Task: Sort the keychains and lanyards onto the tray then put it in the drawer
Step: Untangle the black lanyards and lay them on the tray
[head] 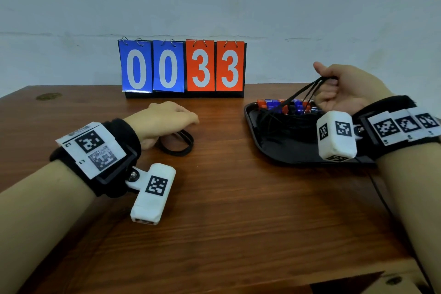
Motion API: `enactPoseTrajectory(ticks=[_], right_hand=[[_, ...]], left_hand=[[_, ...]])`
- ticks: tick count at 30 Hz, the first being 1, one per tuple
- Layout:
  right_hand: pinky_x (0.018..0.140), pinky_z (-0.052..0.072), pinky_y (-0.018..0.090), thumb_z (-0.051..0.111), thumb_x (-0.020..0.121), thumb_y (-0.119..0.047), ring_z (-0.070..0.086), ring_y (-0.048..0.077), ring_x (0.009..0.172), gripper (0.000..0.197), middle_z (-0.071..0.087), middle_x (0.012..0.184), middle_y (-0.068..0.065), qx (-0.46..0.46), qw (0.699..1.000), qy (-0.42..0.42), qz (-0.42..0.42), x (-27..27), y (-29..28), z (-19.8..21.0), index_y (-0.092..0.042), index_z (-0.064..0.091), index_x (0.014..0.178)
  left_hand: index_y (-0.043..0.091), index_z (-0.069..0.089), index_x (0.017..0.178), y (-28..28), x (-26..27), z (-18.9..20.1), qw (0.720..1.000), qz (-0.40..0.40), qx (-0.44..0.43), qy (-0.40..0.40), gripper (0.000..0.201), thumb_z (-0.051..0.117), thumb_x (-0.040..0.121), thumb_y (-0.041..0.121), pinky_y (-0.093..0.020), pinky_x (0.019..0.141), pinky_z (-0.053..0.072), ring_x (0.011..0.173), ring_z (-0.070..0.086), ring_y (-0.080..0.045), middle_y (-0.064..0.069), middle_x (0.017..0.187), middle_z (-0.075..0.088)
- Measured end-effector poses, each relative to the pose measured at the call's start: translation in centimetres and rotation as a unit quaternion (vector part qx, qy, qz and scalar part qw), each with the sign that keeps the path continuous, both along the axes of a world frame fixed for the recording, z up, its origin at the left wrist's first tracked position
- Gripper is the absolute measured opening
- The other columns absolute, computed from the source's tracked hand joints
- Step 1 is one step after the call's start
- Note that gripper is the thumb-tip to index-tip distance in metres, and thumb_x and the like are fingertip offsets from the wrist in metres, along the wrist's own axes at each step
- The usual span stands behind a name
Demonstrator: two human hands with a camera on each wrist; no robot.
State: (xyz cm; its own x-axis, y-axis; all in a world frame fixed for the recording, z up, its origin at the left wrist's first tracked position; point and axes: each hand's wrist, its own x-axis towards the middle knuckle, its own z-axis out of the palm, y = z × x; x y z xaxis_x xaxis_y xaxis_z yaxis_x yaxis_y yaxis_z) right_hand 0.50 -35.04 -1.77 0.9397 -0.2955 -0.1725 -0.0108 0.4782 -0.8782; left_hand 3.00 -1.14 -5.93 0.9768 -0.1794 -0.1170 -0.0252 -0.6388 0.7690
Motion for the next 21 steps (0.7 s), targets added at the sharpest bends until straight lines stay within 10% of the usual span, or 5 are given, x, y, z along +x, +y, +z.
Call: enactPoseTrajectory(ticks=[4, 14, 21], right_hand=[[0.042, 0.023, 0.016, 0.046, 0.095, -0.010, 0.021, 0.006, 0.042, 0.033, 0.020, 0.057, -0.008, -0.011, 0.999, -0.003, -0.052, 0.2, -0.5, -0.2, -0.022, 0.069, 0.115], [0.046, 0.022, 0.020, 0.051, 0.089, -0.012, 0.024, 0.008, 0.042, 0.031, 0.026, 0.053, -0.008, -0.022, 0.989, -0.045, -0.139, 1.1, -0.5, -0.9, -0.016, 0.065, 0.115], [0.043, 0.022, 0.020, 0.046, 0.089, -0.006, 0.024, 0.007, 0.042, 0.028, 0.031, 0.054, -0.009, -0.030, 0.992, -0.060, -0.102, 0.6, 0.4, -0.7, -0.016, 0.064, 0.108]], left_hand=[[0.011, 0.067, 0.129, -0.2, 0.3, -0.3, 0.999, -0.028, 0.000, 0.026, 0.040, 0.066, 0.095, 0.033, -0.031, 0.108, 0.032, 0.133, 0.047, -0.020, -0.003, 0.139, 0.058], [0.013, 0.071, 0.123, -0.4, 0.1, -0.2, 0.998, -0.051, -0.009, 0.045, 0.035, 0.068, 0.095, 0.034, -0.039, 0.121, 0.028, 0.138, 0.044, -0.020, -0.001, 0.143, 0.055], [0.018, 0.079, 0.112, -0.6, -0.5, 0.5, 0.993, -0.031, -0.117, -0.018, 0.022, 0.070, 0.094, 0.026, -0.013, 0.080, 0.040, 0.108, 0.060, -0.003, 0.009, 0.118, 0.071]])
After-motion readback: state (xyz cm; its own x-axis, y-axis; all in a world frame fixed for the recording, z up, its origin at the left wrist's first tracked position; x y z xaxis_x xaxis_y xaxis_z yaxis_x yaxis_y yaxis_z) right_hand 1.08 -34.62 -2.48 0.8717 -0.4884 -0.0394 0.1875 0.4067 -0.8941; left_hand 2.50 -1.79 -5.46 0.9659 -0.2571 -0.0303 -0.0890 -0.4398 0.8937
